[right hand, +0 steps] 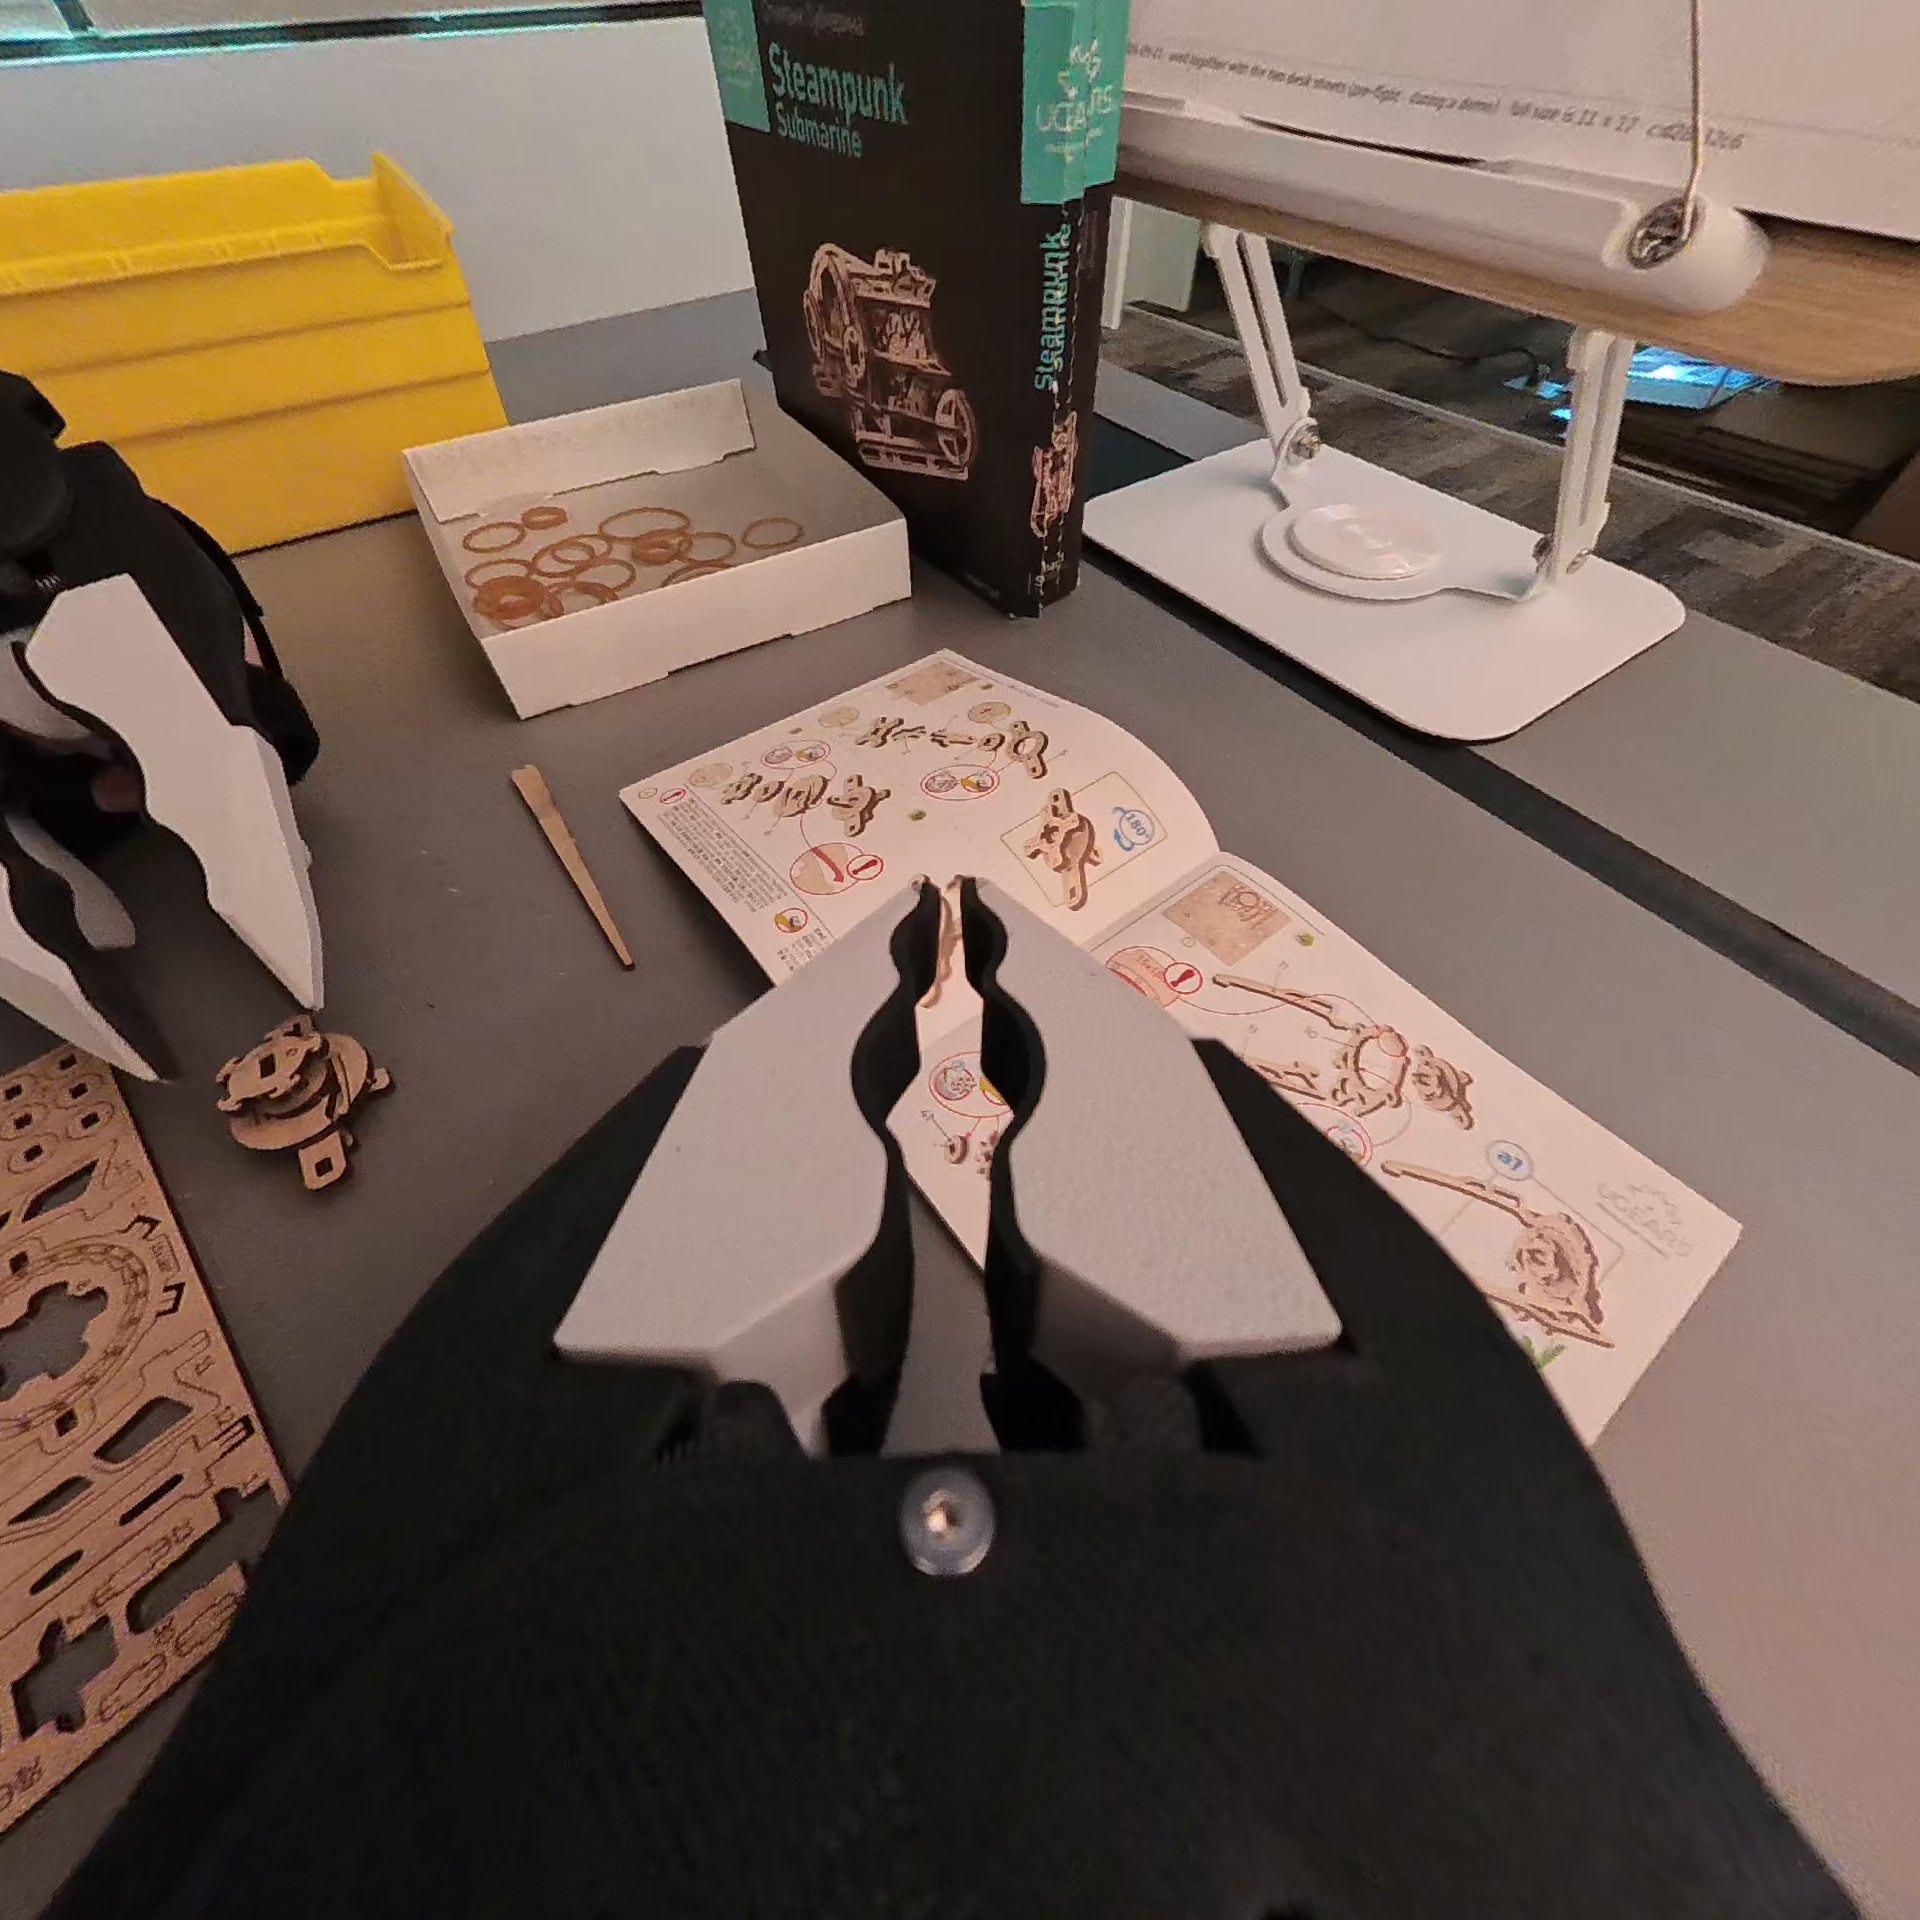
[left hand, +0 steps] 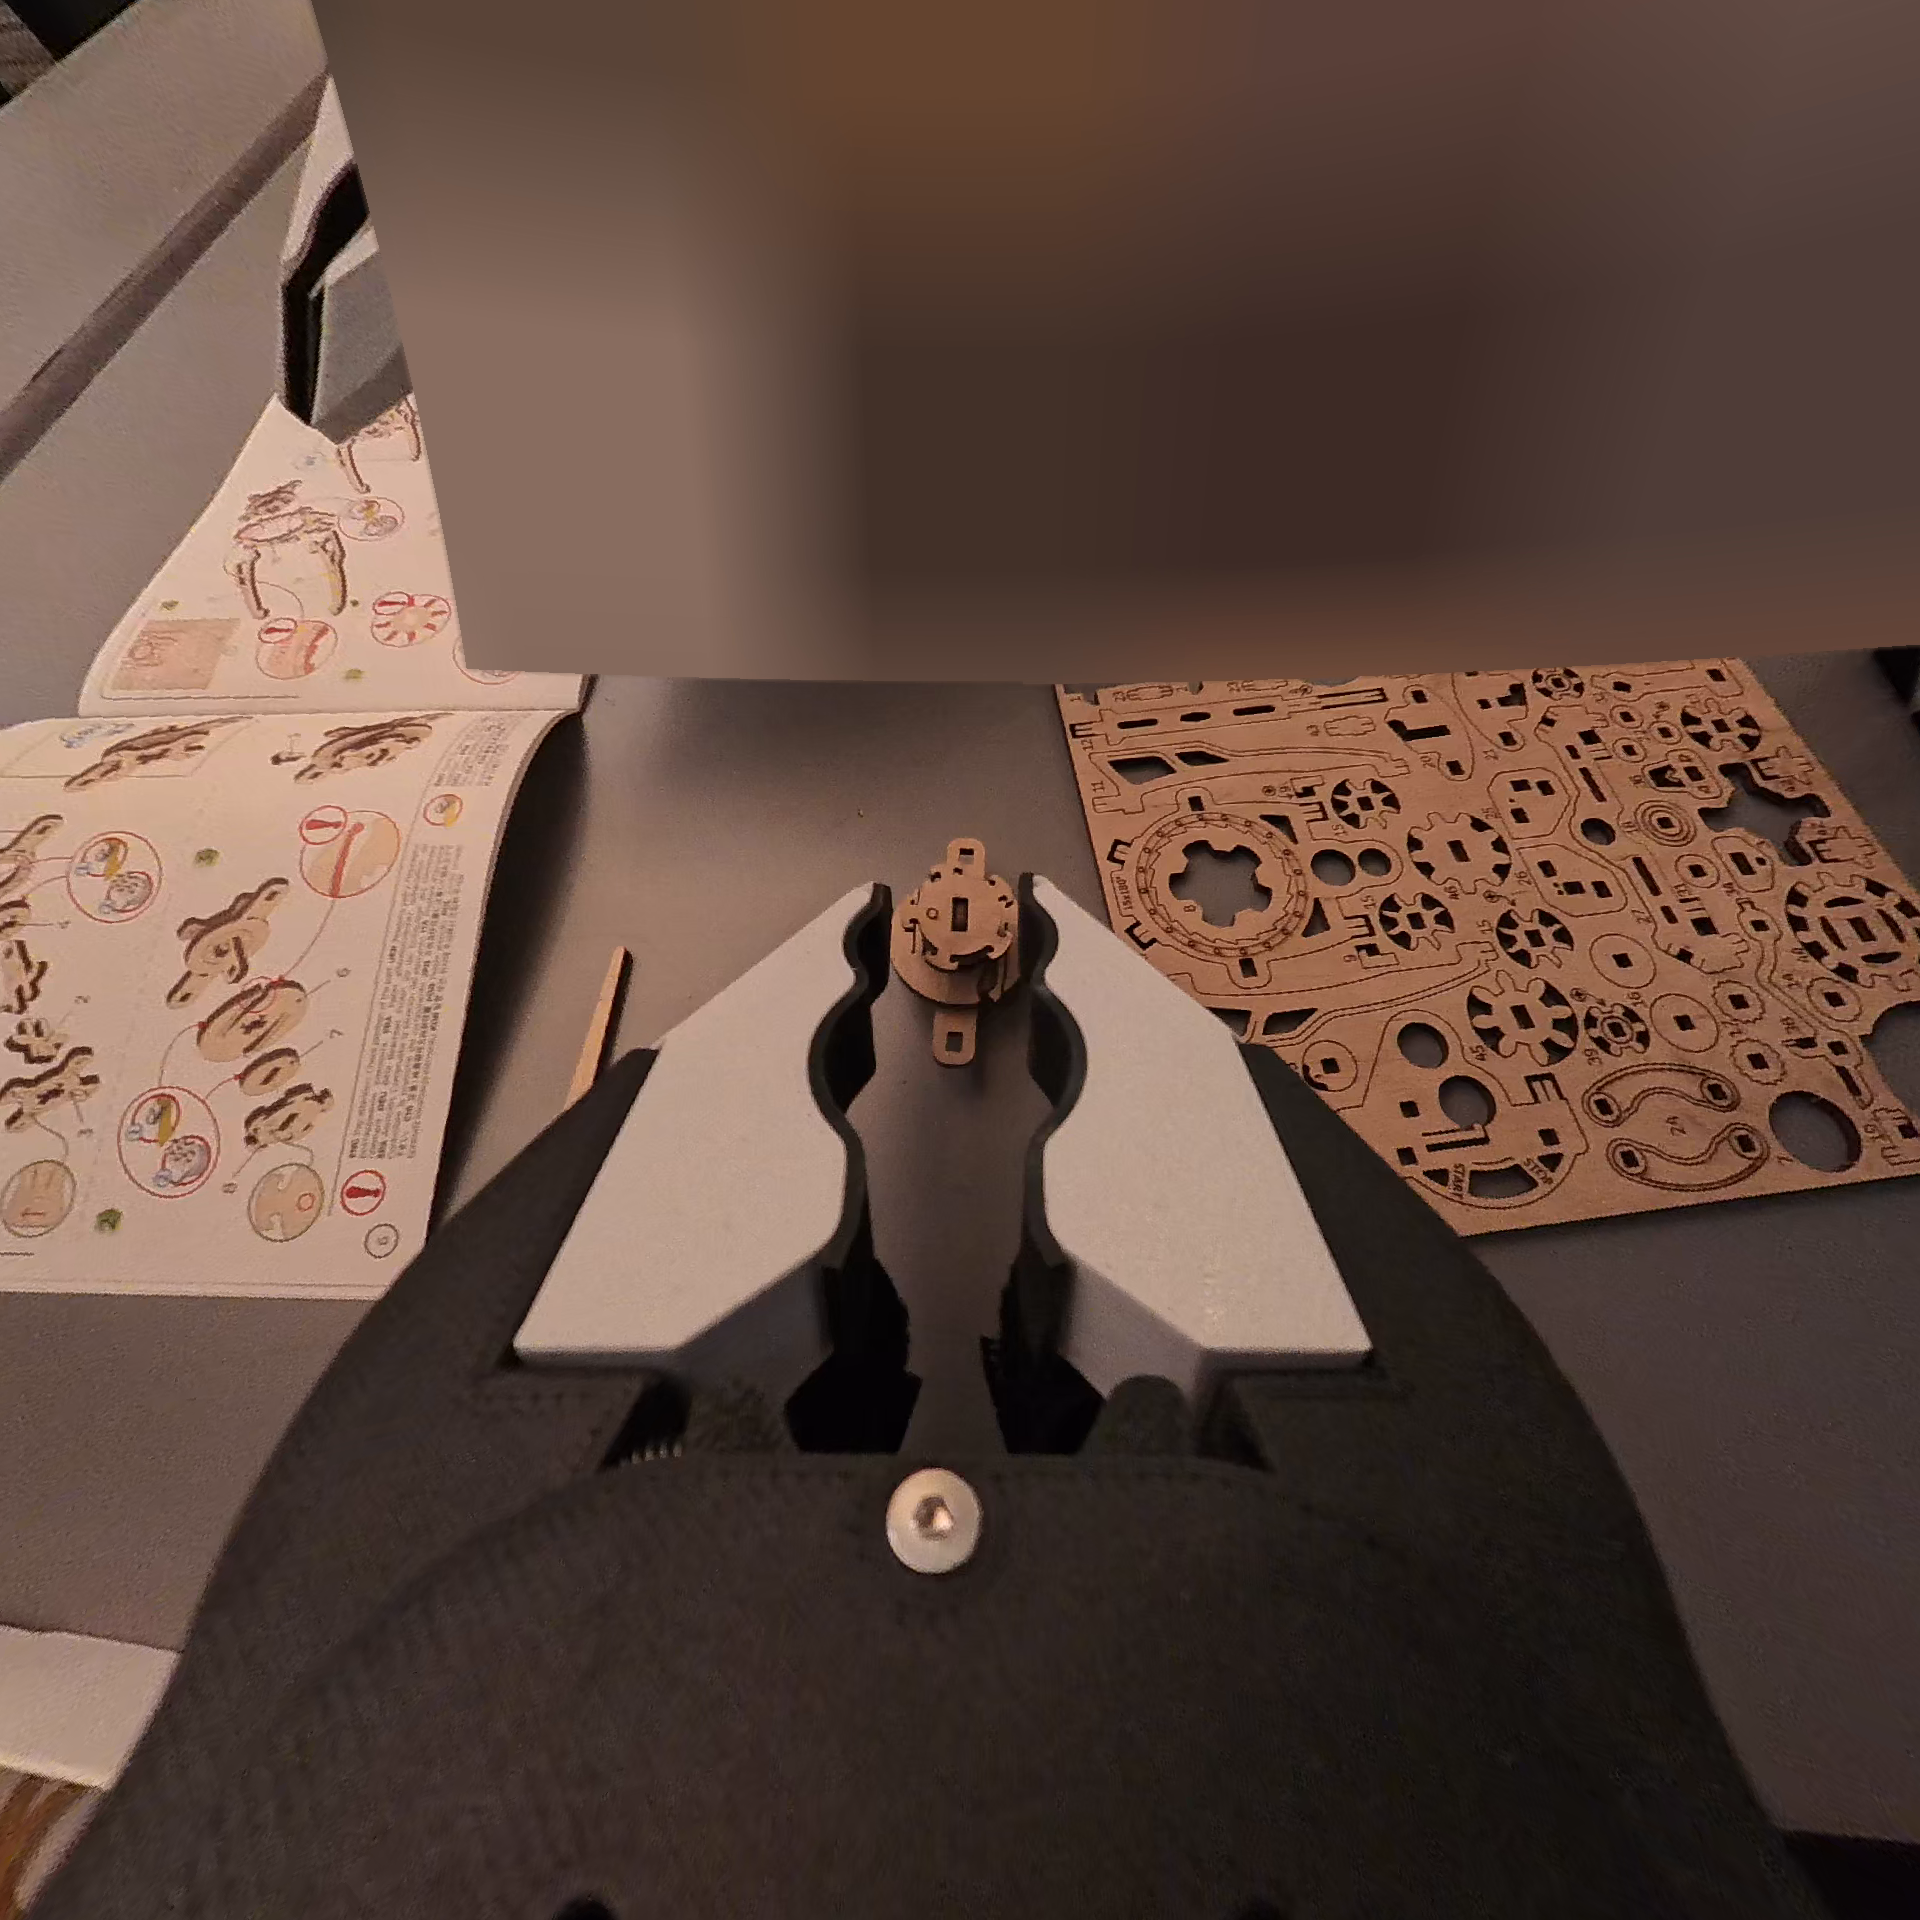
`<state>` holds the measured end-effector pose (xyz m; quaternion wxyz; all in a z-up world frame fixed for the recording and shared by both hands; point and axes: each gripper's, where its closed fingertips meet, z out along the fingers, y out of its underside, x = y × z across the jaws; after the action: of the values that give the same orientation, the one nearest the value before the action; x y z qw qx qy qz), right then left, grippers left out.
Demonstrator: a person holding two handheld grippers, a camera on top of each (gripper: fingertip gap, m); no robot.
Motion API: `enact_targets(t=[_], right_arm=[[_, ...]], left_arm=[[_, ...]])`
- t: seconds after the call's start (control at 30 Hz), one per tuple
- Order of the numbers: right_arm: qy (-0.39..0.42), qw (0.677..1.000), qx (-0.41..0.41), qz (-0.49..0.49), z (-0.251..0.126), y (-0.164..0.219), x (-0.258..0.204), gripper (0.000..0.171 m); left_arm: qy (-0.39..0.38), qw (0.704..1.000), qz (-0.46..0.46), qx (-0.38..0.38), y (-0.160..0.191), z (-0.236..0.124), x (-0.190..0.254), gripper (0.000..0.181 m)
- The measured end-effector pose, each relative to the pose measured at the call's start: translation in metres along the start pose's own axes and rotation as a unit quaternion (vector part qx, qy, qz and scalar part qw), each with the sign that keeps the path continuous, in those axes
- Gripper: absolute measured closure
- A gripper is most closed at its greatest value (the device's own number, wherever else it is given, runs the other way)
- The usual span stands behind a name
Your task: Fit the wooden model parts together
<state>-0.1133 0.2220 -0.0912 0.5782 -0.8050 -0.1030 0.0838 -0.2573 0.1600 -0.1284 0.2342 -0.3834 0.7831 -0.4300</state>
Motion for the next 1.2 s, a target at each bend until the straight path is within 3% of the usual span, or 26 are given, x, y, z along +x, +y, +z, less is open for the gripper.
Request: enact_targets(t=[0.87, 0.97, 1.2], right_arm=[[-0.028, 0.999, -0.008, 0.022, 0.004, 0.004, -0.007, 0.167], [-0.080, 0.996, -0.019, 0.023, 0.009, 0.008, -0.027, 0.166], [-0.078, 0.997, -0.021, 0.010, 0.010, 0.009, -0.028, 0.166]], left_arm=[[-0.007, 1.000, 0.005, -0.023, 0.007, 0.005, 0.000, 0.152], [-0.010, 0.999, 0.003, -0.032, 0.009, 0.007, -0.001, 0.146], [-0.007, 0.998, -0.024, -0.057, 0.017, 0.013, -0.001, 0.126]])
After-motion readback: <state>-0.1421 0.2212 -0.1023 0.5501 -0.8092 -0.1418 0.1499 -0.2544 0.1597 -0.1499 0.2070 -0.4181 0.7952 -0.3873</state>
